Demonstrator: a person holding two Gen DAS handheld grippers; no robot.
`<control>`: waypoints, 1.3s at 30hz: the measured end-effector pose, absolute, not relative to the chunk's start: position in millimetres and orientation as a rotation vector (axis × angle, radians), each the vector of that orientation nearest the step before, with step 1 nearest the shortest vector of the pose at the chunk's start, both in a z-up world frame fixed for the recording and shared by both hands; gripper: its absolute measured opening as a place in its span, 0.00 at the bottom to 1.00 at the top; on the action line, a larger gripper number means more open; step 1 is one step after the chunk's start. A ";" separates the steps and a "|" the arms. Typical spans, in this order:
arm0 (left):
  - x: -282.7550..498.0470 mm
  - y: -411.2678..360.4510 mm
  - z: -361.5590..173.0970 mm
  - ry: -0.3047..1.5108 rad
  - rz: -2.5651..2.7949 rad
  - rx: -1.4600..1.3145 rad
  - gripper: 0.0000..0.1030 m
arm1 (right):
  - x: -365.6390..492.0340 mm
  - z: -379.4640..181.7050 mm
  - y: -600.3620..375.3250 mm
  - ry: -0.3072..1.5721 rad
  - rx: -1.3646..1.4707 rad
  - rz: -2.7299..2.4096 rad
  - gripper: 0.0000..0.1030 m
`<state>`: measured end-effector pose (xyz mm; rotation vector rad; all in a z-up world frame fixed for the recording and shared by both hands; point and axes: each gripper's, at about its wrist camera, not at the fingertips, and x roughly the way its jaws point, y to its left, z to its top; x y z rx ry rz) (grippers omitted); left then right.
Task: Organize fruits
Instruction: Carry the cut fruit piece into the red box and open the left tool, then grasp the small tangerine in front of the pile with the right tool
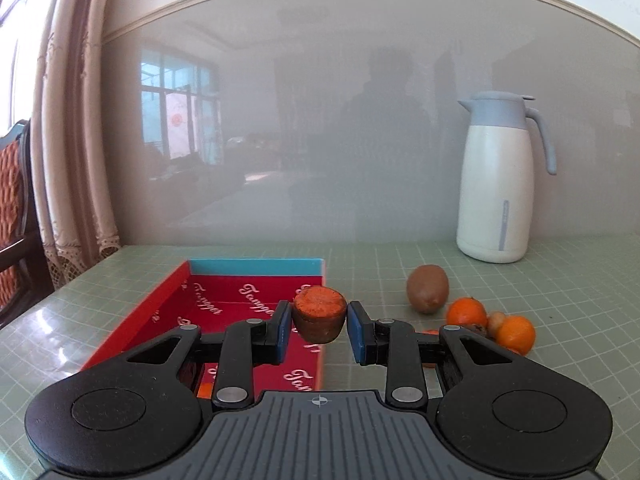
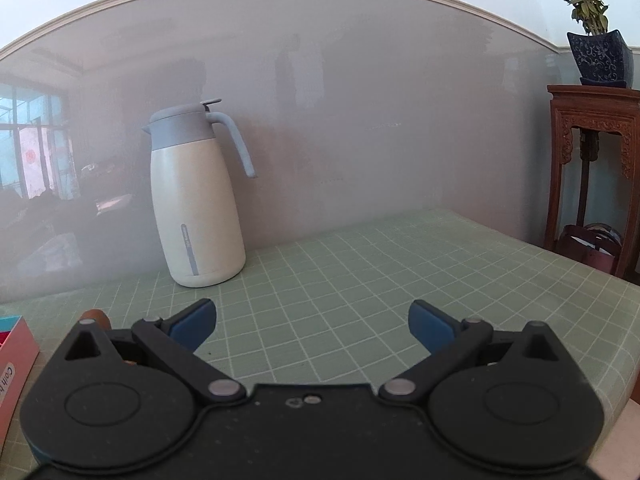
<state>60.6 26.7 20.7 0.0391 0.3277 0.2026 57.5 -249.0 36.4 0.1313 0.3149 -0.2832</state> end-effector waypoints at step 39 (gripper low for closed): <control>30.2 123.4 24.7 0.359 0.490 -0.042 0.87 | 94.2 17.2 -166.6 0.448 0.083 -0.044 1.00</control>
